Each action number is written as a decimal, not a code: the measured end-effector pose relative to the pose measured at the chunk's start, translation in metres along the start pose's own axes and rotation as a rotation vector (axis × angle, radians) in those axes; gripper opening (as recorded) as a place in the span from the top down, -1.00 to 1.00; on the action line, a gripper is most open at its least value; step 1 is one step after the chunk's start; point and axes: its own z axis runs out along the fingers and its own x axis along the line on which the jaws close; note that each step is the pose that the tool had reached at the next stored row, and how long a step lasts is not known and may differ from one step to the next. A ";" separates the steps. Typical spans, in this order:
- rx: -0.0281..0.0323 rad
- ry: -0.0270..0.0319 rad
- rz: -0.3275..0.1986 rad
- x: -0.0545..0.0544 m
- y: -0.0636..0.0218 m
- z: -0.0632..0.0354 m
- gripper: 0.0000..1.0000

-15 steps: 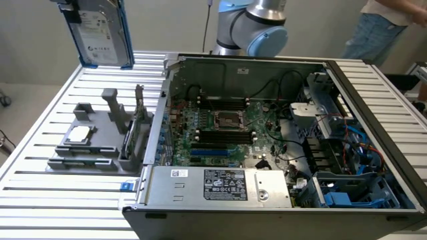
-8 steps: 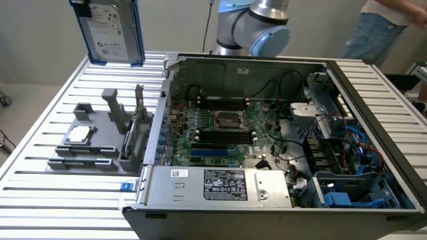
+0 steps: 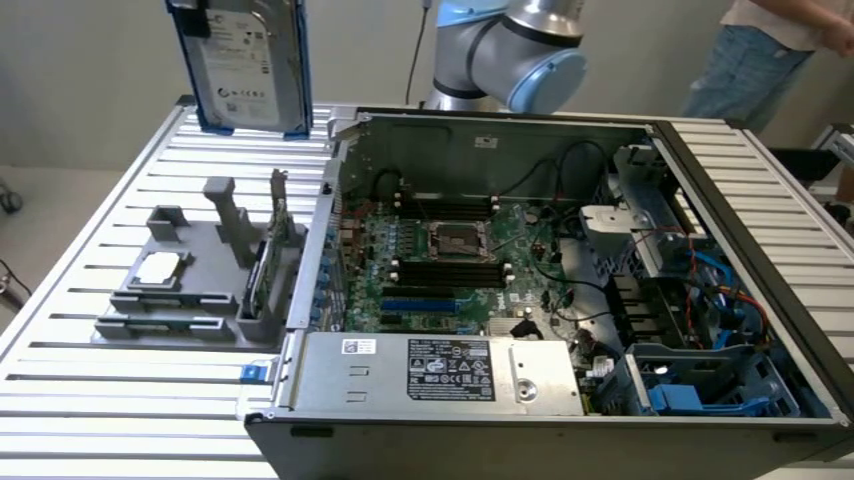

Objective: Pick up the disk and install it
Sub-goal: 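Pick up the disk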

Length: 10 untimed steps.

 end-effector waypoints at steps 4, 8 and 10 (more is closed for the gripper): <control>-0.0040 -0.0001 0.000 0.006 -0.0172 -0.0127 0.35; -0.0101 -0.0002 0.000 0.011 -0.0345 -0.0250 0.35; -0.0124 -0.0001 0.000 0.014 -0.0432 -0.0320 0.35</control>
